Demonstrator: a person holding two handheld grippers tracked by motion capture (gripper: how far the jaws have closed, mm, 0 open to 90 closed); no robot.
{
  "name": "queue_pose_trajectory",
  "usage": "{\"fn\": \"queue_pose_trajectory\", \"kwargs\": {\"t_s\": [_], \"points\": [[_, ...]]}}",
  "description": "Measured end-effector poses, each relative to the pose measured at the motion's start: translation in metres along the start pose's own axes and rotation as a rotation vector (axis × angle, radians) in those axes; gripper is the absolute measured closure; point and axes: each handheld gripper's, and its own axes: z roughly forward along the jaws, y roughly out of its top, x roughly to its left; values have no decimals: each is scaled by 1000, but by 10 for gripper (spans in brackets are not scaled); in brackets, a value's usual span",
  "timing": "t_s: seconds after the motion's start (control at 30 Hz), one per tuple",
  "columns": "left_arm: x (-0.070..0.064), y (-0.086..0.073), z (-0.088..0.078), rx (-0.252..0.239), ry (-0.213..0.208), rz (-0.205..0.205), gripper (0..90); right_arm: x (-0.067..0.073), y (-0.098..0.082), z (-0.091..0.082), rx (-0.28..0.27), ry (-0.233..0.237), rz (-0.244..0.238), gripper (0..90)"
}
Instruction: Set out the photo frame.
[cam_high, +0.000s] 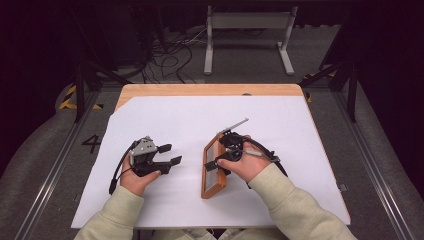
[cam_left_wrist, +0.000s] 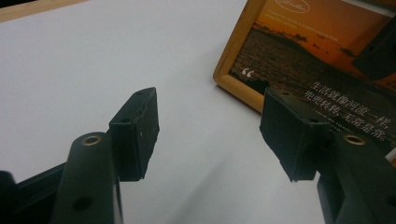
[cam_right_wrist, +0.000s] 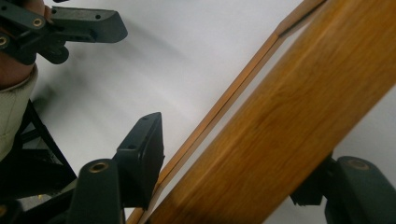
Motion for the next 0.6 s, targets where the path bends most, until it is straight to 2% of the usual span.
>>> {"fn": "queue_pose_trajectory", "kwargs": {"t_s": [0.17, 0.33, 0.37, 0.47, 0.53, 0.6], "points": [[0, 0, 0, -1, 2, 0, 379, 1, 0, -3, 11, -17, 44, 505], [0, 0, 0, 0, 3, 2, 378, -2, 2, -12, 4, -10, 53, 687], [0, 0, 0, -1, 3, 1, 378, -2, 3, -14, 15, -8, 44, 713], [0, 0, -1, -4, 5, 5, 378, -1, 3, -15, 15, -13, 1, 713], [0, 0, -1, -3, 3, 3, 378, 0, 4, -16, 26, 0, 16, 713], [0, 0, -1, -7, 3, 2, 378, -1, 4, -17, 30, 0, 9, 713]]}}
